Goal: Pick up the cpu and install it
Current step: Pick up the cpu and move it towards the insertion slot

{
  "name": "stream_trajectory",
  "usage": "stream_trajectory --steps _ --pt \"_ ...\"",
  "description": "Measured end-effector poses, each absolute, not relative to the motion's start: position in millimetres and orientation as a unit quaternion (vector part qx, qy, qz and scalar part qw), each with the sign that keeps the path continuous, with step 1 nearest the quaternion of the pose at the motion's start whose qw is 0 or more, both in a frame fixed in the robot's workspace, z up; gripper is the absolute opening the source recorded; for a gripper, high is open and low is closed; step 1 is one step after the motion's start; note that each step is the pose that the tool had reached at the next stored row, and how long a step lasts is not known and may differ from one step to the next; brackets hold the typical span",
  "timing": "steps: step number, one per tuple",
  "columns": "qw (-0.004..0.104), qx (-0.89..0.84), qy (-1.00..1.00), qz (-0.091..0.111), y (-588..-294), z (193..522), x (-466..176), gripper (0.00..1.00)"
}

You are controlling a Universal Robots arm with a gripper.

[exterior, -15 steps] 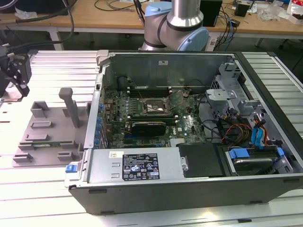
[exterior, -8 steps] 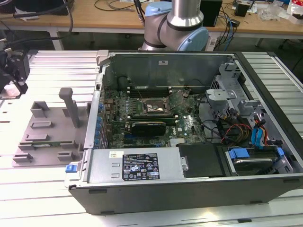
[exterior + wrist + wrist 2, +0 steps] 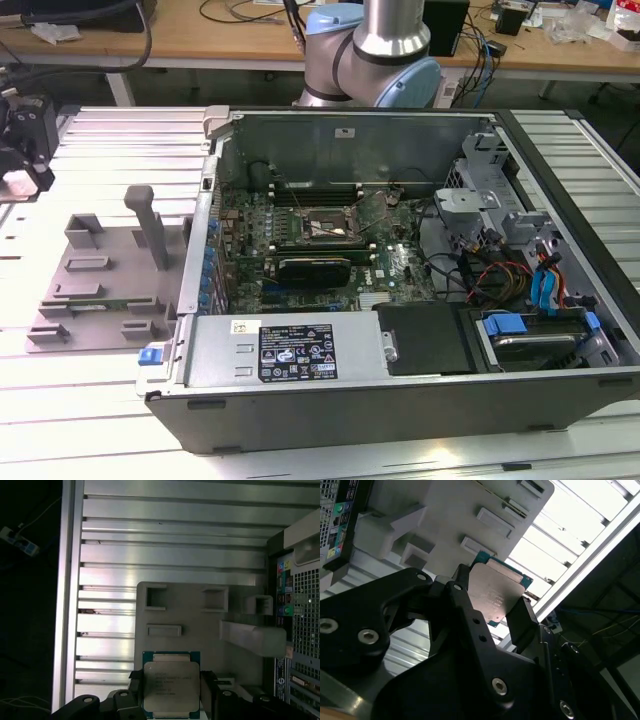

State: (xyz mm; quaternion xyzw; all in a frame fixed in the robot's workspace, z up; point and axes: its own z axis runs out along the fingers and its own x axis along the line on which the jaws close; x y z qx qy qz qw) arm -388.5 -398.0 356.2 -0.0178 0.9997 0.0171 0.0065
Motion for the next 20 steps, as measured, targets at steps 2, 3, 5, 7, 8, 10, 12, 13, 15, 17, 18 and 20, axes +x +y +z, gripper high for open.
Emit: stream_trajectory --steps 2,3,5,7,8,10,12,13,15,17,18,20 --pt "0.007 -0.018 1.0 0.017 -397.9 360.1 -388.5 0.54" --pt "0.007 -0.018 1.0 0.017 -397.9 364.8 -388.5 0.54" --pt "0.007 -0.018 1.0 0.017 -397.9 368.2 -388.4 0.54" --pt "0.007 -0.018 1.0 0.017 -397.9 370.6 -388.4 0.54" --pt "0.007 -0.018 1.0 0.017 -397.8 372.6 -388.5 0.54" --pt "0.007 -0.018 1.0 0.017 -397.8 376.2 -388.5 0.54" --pt "0.007 -0.018 1.0 0.017 -397.8 379.3 -388.5 0.54" --pt "0.007 -0.018 1.0 0.017 -397.8 381.3 -388.5 0.54" --pt "0.007 -0.018 1.0 0.017 -397.8 386.5 -388.5 0.54" --pt "0.007 -0.018 1.0 0.017 -397.8 389.4 -388.5 0.54" --pt "0.007 -0.018 1.0 0.017 -397.8 390.4 -388.5 0.54" --pt "0.007 -0.018 1.0 0.017 -397.8 393.0 -388.5 0.54"
